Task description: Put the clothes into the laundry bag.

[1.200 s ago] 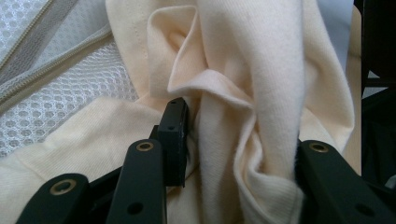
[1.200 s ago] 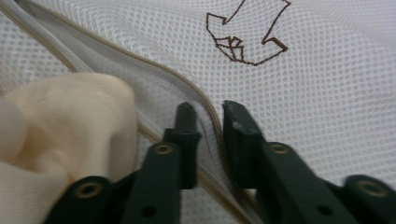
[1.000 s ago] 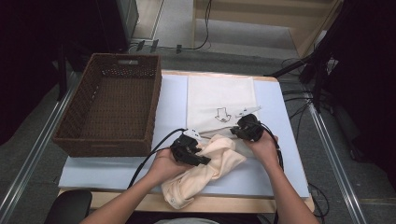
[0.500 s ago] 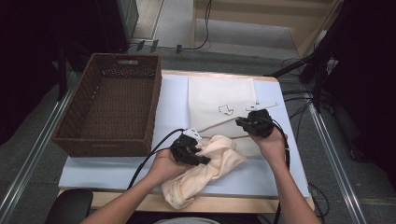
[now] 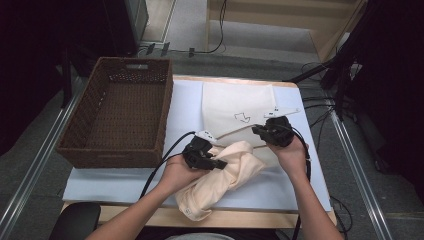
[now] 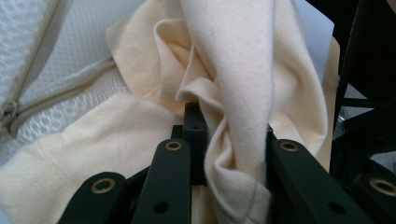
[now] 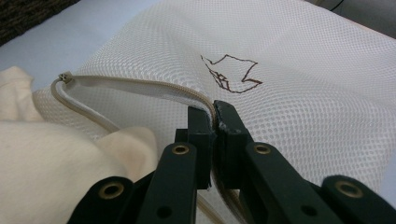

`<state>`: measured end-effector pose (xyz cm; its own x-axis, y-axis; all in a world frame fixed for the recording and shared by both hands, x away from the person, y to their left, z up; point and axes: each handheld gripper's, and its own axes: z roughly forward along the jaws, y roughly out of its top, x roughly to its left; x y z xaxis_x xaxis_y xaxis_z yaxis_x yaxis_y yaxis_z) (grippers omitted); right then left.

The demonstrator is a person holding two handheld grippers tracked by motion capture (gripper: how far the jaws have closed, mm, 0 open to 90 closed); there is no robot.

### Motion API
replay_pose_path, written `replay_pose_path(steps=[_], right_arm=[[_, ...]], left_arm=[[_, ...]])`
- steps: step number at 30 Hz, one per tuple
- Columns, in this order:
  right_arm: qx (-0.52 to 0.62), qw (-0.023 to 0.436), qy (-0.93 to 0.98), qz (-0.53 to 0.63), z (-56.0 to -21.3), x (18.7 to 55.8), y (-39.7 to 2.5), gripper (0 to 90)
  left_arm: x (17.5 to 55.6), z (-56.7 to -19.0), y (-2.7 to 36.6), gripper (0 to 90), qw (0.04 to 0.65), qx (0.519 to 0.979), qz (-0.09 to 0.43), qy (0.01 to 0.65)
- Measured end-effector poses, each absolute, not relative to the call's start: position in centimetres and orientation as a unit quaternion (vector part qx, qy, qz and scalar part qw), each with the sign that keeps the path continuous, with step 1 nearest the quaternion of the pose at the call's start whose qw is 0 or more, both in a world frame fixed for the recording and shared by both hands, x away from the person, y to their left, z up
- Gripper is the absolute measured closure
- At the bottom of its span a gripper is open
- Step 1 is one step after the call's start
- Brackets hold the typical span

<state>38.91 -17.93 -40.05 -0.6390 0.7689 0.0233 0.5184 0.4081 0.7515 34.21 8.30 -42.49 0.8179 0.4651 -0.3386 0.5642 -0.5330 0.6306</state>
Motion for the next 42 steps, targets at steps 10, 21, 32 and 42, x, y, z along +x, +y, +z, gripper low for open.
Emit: replay_pose_path(steps=[10,21,32,42], right_arm=[[0.388,0.165,0.819,0.39,-39.2,38.4,-17.8,87.8],[0.379,0.163,0.818,0.4,-38.6,37.9,-17.5,87.9],[0.38,0.158,0.817,0.403,-38.6,37.9,-17.6,87.9],[0.383,0.156,0.819,0.398,-38.9,38.0,-17.8,87.9]], left_arm=[[35.9,-40.8,6.1,78.1,0.388,0.862,-0.048,0.324],[37.2,-41.9,4.5,78.3,0.367,0.865,-0.018,0.342],[38.8,-43.4,4.1,77.1,0.365,0.856,-0.006,0.365],[38.0,-42.1,4.6,51.7,0.386,0.858,-0.017,0.338]])
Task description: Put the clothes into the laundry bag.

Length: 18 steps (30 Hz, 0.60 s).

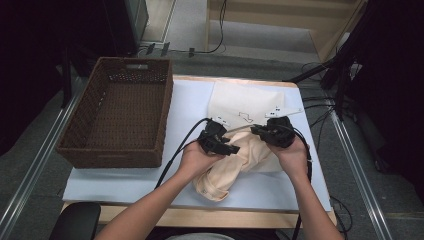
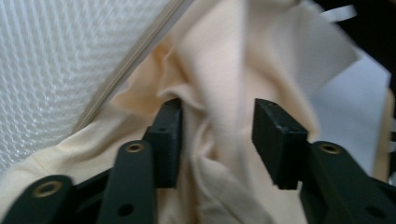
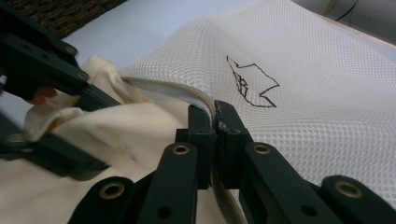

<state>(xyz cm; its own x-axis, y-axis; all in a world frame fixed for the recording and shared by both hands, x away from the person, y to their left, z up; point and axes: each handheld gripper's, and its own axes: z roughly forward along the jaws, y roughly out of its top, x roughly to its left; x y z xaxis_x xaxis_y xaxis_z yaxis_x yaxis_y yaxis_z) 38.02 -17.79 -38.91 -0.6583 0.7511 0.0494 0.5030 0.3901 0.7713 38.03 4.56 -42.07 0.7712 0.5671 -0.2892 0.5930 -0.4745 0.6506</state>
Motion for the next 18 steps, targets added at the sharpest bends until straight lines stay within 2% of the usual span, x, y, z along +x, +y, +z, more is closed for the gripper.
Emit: replay_pose_path(steps=[3,6,7,12,18], right_arm=[[0.384,0.153,0.819,0.398,-39.0,38.1,-18.0,87.9],[0.386,0.154,0.818,0.397,-39.0,38.1,-18.1,87.9],[0.388,0.154,0.817,0.397,-39.0,38.1,-18.1,87.9],[0.389,0.153,0.816,0.398,-39.0,38.1,-18.2,87.9],[0.391,0.151,0.816,0.397,-38.9,38.1,-18.2,87.9]], left_arm=[[37.3,-40.8,4.9,39.3,0.394,0.862,-0.018,0.318],[36.3,-39.6,5.4,34.7,0.403,0.862,-0.017,0.307],[36.0,-39.3,5.5,29.5,0.405,0.861,-0.013,0.308],[34.2,-38.2,5.4,30.7,0.405,0.867,-0.012,0.291],[33.9,-39.6,3.5,32.7,0.395,0.873,-0.028,0.284]])
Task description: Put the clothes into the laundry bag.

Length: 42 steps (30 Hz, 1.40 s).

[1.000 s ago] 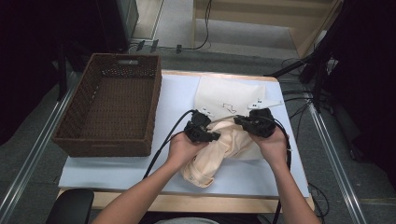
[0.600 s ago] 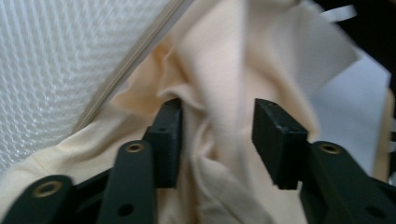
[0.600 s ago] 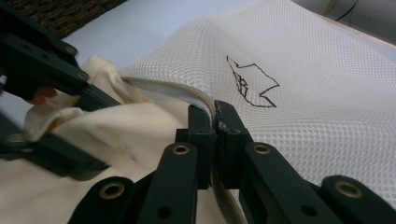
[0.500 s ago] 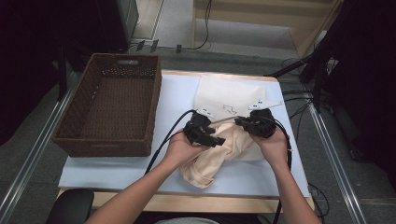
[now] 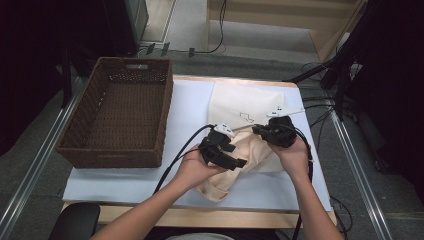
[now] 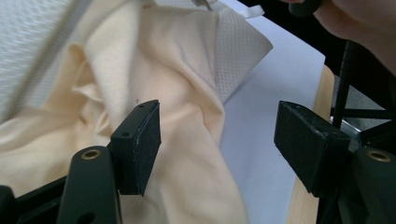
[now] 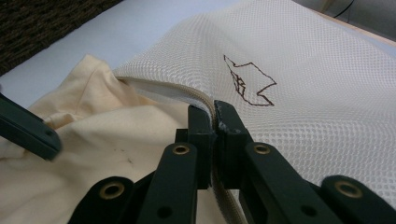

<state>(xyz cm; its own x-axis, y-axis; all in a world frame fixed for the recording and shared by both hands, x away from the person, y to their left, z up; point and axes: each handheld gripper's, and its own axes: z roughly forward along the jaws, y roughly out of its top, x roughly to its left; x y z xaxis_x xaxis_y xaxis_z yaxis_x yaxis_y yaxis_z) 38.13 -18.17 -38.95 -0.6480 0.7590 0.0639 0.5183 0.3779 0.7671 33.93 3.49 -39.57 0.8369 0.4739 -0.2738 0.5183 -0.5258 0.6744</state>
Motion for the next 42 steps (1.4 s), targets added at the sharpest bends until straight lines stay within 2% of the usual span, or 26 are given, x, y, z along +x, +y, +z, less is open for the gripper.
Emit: replay_pose_path(steps=[7,13,14,16,18,21,24,26,30,42], right_arm=[[0.391,0.15,0.816,0.398,-39.0,38.1,-18.2,87.9],[0.392,0.148,0.816,0.399,-39.1,38.1,-18.4,87.9],[0.394,0.146,0.814,0.4,-39.1,38.2,-18.4,87.8],[0.395,0.146,0.813,0.401,-39.1,38.2,-18.4,87.8],[0.397,0.144,0.813,0.401,-39.1,38.2,-18.4,87.8],[0.399,0.143,0.812,0.402,-39.1,38.2,-18.4,87.8],[0.397,0.142,0.813,0.403,-39.1,38.2,-18.3,87.8],[0.395,0.139,0.815,0.401,-39.2,38.1,-18.2,87.8],[0.392,0.138,0.817,0.401,-39.3,38.1,-18.0,87.8],[0.387,0.137,0.816,0.407,-38.8,37.6,-17.7,87.8]], left_arm=[[35.3,-42.9,0.9,33.3,0.367,0.882,-0.03,0.294],[36.1,-44.7,0.2,35.5,0.361,0.881,-0.014,0.304],[36.0,-44.9,0.1,41.3,0.358,0.884,-0.005,0.3],[35.7,-45.5,-0.2,43.5,0.353,0.89,0.013,0.287],[35.7,-45.7,-0.3,50.5,0.355,0.89,0.03,0.285],[36.4,-45.8,0.2,70.3,0.36,0.885,0.02,0.294],[36.7,-45.8,0.3,78.5,0.361,0.886,0.014,0.291],[36.7,-45.8,0.5,80.2,0.362,0.89,0.016,0.276],[37.3,-45.7,0.9,81.7,0.372,0.877,-0.012,0.303],[38.9,-43.3,0.7,82.1,0.395,0.852,0.007,0.344]])
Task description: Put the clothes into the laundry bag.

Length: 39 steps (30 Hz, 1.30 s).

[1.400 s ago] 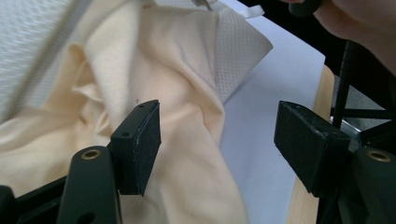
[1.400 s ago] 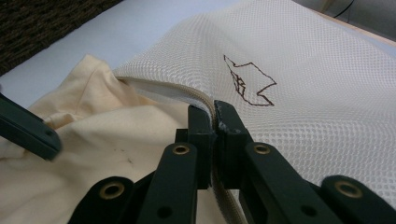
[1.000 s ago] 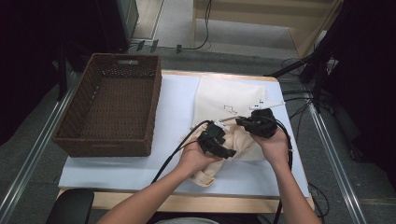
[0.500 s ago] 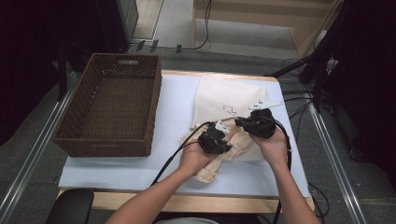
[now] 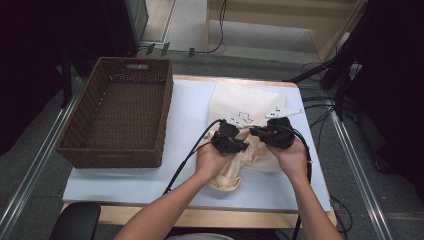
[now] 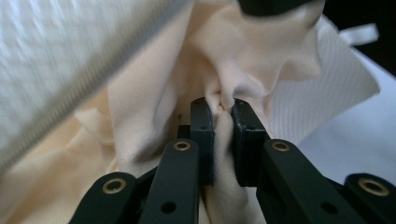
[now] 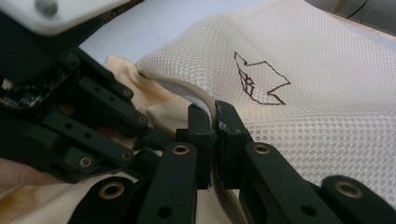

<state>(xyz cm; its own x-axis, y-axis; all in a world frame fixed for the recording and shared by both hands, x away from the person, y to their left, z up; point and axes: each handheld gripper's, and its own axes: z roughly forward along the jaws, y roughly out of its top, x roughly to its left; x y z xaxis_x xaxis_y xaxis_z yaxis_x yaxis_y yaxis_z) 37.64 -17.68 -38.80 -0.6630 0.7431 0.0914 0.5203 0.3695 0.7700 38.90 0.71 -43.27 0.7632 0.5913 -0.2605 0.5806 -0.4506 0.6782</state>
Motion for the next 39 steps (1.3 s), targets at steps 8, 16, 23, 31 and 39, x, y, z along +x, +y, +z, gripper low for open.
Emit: replay_pose_path(steps=[8,16,23,31,39], right_arm=[[0.39,0.134,0.814,0.408,-39.1,37.9,-18.1,87.9],[0.399,0.13,0.809,0.41,-39.3,38.0,-18.8,87.8],[0.404,0.128,0.807,0.411,-39.4,38.0,-19.0,87.8],[0.404,0.13,0.807,0.41,-39.5,38.0,-19.0,87.8],[0.408,0.129,0.806,0.409,-39.5,38.0,-19.0,87.8]], left_arm=[[39.8,-44.1,-0.9,80.3,0.383,0.858,0.013,0.343],[38.8,-42.3,-0.1,58.5,0.394,0.861,-0.042,0.318],[37.2,-40.1,1.9,44.9,0.394,0.865,-0.048,0.306],[35.7,-38.6,5.5,39.5,0.391,0.87,-0.023,0.299],[35.1,-39.2,8.6,35.9,0.392,0.865,-0.018,0.312]])
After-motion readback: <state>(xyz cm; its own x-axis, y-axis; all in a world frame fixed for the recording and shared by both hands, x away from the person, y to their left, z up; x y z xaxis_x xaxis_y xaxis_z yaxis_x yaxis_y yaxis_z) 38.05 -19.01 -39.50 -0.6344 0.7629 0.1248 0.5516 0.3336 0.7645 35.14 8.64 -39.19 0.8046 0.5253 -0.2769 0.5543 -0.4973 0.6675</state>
